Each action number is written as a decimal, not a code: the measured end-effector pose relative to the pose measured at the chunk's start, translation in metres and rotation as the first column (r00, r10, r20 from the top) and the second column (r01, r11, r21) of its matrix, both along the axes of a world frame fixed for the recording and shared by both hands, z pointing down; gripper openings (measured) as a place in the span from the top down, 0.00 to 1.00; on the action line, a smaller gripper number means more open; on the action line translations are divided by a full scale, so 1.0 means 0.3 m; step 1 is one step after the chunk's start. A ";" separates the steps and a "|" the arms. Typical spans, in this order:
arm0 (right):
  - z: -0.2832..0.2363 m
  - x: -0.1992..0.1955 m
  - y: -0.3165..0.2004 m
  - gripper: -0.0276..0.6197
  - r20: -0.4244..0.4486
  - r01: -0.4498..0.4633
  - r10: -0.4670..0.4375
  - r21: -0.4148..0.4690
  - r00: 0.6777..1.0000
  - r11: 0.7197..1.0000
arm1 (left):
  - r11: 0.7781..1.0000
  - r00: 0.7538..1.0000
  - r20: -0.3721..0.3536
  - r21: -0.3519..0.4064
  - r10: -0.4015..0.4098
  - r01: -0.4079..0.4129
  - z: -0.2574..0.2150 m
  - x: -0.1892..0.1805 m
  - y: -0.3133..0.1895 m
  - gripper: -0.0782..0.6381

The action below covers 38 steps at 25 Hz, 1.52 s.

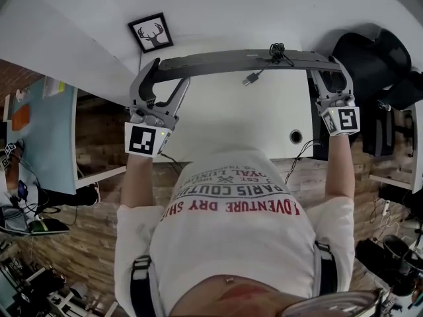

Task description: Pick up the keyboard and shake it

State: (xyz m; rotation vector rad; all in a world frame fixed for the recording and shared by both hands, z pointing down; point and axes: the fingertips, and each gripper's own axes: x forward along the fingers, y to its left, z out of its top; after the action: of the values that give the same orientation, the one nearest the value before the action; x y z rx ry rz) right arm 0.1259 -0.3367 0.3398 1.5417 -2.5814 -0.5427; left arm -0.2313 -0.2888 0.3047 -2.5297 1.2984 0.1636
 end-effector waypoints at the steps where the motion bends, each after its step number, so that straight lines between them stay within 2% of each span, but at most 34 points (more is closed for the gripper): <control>1: 0.005 0.005 0.008 0.60 0.004 0.000 0.000 -0.001 1.000 1.000 | 1.000 1.000 -0.010 0.009 -0.003 0.003 -0.009 0.008 0.014 0.48; 5: 0.029 0.006 -0.004 0.60 0.018 0.000 0.000 -0.024 1.000 1.000 | 0.999 0.999 0.007 0.038 -0.032 0.032 -0.008 0.010 0.031 0.48; 9: 0.036 0.010 -0.007 0.60 0.011 -0.011 0.012 -0.030 1.000 0.999 | 0.999 0.999 0.020 0.024 -0.038 0.037 0.016 0.011 0.034 0.48; 13: 0.028 -0.001 0.003 0.60 -0.004 -0.006 0.005 -0.050 1.000 0.999 | 1.000 1.000 0.016 -0.022 -0.016 0.017 0.025 -0.002 0.013 0.48; 19: 0.037 -0.013 0.030 0.60 -0.013 0.000 -0.002 -0.143 1.000 0.990 | 0.991 1.000 0.005 -0.133 0.025 -0.025 0.068 -0.022 -0.031 0.48; 26: 0.132 -0.104 0.043 0.59 0.000 0.026 -0.027 -0.267 1.000 0.963 | 0.955 0.999 -0.033 -0.294 0.030 -0.039 0.182 -0.114 -0.101 0.48; 38: 0.334 -0.146 0.143 0.59 -0.003 0.027 -0.031 -0.426 1.000 0.904 | 0.895 0.998 -0.054 -0.444 0.014 -0.037 0.405 -0.154 -0.026 0.47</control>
State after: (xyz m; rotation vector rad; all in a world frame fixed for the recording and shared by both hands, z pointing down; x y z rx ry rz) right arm 0.0820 -0.2937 0.4400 1.3452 -2.4940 0.0225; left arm -0.2774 -0.2966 0.4262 -2.9386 1.4612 -0.0793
